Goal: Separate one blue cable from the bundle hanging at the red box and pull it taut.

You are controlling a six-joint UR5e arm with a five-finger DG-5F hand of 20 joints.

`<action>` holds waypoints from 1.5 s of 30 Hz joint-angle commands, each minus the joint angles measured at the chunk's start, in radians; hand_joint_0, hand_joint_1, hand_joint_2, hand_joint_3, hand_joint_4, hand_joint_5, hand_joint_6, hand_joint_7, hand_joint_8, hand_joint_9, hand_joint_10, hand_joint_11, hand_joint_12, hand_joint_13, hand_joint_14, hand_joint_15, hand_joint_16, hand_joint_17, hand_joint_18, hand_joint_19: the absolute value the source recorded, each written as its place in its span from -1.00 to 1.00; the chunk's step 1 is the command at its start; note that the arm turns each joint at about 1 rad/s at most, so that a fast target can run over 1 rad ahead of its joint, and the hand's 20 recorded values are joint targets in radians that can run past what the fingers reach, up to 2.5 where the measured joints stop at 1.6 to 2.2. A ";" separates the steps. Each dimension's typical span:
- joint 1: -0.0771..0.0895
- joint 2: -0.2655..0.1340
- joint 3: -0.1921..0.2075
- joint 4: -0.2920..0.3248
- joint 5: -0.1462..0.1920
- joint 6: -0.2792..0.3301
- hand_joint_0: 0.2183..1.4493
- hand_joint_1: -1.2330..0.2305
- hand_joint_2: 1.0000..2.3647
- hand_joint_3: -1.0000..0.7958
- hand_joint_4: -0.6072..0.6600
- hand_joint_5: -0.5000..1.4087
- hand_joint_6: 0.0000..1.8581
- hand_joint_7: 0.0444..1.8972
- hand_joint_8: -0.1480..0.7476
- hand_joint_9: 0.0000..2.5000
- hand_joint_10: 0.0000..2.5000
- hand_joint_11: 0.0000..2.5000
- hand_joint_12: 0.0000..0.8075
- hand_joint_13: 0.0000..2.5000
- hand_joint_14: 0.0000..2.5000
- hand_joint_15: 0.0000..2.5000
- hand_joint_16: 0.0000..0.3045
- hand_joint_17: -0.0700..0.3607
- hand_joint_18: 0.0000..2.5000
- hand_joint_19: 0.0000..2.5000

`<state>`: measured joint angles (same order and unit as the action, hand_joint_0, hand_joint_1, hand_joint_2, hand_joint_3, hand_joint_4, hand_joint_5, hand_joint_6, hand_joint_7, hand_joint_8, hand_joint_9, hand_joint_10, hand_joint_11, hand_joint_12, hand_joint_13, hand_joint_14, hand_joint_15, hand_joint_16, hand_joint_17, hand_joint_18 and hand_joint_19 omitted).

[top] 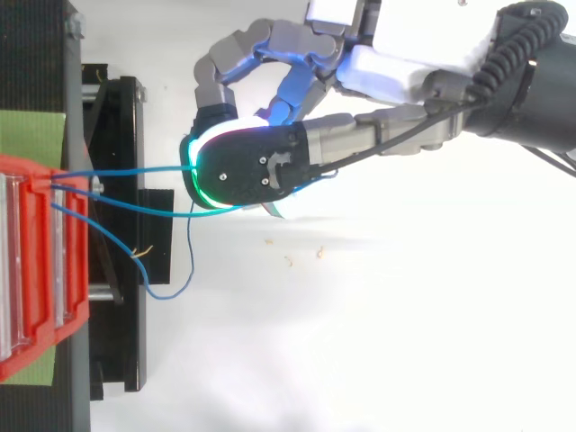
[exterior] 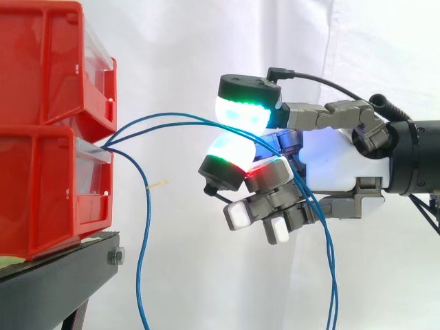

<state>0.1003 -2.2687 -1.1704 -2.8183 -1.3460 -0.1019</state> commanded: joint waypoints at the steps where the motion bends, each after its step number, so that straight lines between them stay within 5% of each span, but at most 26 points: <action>1: 0.001 0.000 0.000 -0.009 0.002 0.008 -0.25 -0.34 -0.98 -0.19 0.25 -0.68 -0.02 0.30 0.23 -0.14 -0.98 -0.04 0.01 -0.28 -0.98 -0.54 -0.64 -0.10 -0.20 -0.50; 24: 0.013 0.002 0.000 -0.026 0.005 0.030 -0.34 -0.18 -1.00 -0.42 0.33 -0.69 -0.04 0.17 0.24 -0.14 -0.98 -0.06 0.01 -0.28 -0.98 -0.55 -0.64 -0.10 -0.20 -0.51; 34: 0.018 0.000 0.000 -0.027 0.021 0.027 -0.35 -0.45 -1.00 -0.44 0.35 -0.70 -0.07 0.15 0.22 -0.18 -0.98 -0.08 0.01 -0.30 -0.98 -0.55 -0.64 -0.10 -0.22 -0.52; 45: 0.018 0.003 0.002 -0.084 0.016 0.028 -0.21 -0.53 -1.00 -0.44 0.33 -0.70 -0.06 0.14 0.21 -0.19 -0.98 -0.07 -0.01 -0.30 -0.98 -0.56 -0.65 -0.11 -0.21 -0.55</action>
<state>0.1181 -2.2660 -1.1697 -2.8834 -1.3296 -0.0738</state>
